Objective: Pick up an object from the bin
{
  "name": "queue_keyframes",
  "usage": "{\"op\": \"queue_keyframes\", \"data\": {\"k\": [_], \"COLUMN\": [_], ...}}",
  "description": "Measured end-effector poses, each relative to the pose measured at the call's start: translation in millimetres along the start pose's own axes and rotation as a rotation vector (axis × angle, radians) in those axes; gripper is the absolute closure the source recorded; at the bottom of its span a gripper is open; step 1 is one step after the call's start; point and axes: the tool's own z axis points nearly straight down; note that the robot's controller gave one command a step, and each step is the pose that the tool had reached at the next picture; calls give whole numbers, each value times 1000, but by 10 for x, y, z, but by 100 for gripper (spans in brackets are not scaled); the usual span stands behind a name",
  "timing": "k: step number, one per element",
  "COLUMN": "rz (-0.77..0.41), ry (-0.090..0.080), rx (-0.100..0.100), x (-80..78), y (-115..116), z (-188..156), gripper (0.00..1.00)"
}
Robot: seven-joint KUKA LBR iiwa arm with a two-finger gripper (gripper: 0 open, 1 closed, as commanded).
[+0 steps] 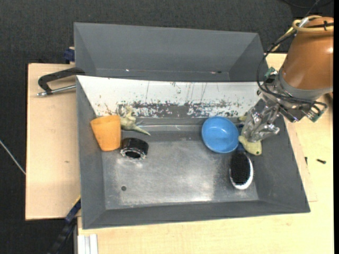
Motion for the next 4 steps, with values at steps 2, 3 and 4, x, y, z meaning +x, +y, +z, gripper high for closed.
{"op": "queue_keyframes", "data": {"k": [2,3,4], "rz": [95,99,-115], "ry": [12,6,0], "rx": [-18,-6,-1], "x": [-391,-387,-458], "y": [578,519,423], "z": [1272,1201,-225], "gripper": [0,100,100]}}
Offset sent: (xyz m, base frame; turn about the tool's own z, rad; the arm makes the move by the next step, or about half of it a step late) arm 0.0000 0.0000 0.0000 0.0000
